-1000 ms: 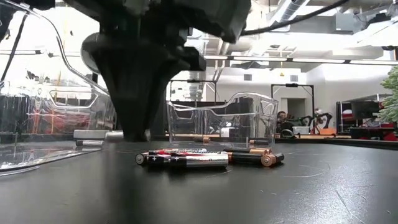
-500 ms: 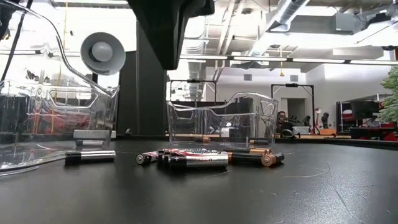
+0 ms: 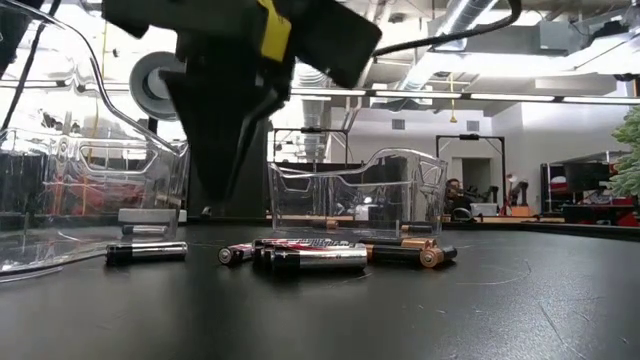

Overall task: Sort batteries
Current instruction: Put the silver battery into the bottom transparent bin

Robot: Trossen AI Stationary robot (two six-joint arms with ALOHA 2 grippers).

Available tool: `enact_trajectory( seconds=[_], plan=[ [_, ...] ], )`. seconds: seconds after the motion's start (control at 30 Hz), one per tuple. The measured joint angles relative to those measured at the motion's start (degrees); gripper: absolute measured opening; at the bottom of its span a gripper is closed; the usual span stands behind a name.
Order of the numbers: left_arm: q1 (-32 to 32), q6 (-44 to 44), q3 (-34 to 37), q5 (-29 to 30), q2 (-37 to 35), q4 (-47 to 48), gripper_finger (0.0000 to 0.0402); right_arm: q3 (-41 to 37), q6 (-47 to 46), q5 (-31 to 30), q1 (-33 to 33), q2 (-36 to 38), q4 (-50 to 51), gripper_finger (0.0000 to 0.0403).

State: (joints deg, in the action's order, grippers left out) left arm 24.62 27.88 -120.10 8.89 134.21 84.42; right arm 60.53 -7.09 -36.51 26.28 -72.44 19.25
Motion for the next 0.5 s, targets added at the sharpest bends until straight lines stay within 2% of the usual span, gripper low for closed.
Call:
enact_trajectory(
  seconds=[0.23,0.37,0.5],
  plan=[
    [-0.1,5.4,2.6,-4.4,0.0,-2.9,0.016,0.0,0.1,0.0,0.0,0.0,0.0,0.0088],
    [-0.7,6.8,4.6,-7.4,0.0,-2.7,0.0184,0.0,0.1,0.0,0.0,0.0,0.1,0.0088],
    [-1.6,7.3,7.6,-9.2,0.0,-3.1,0.0191,0.0,0.1,0.0,0.0,0.0,0.2,0.0088]
  ],
)
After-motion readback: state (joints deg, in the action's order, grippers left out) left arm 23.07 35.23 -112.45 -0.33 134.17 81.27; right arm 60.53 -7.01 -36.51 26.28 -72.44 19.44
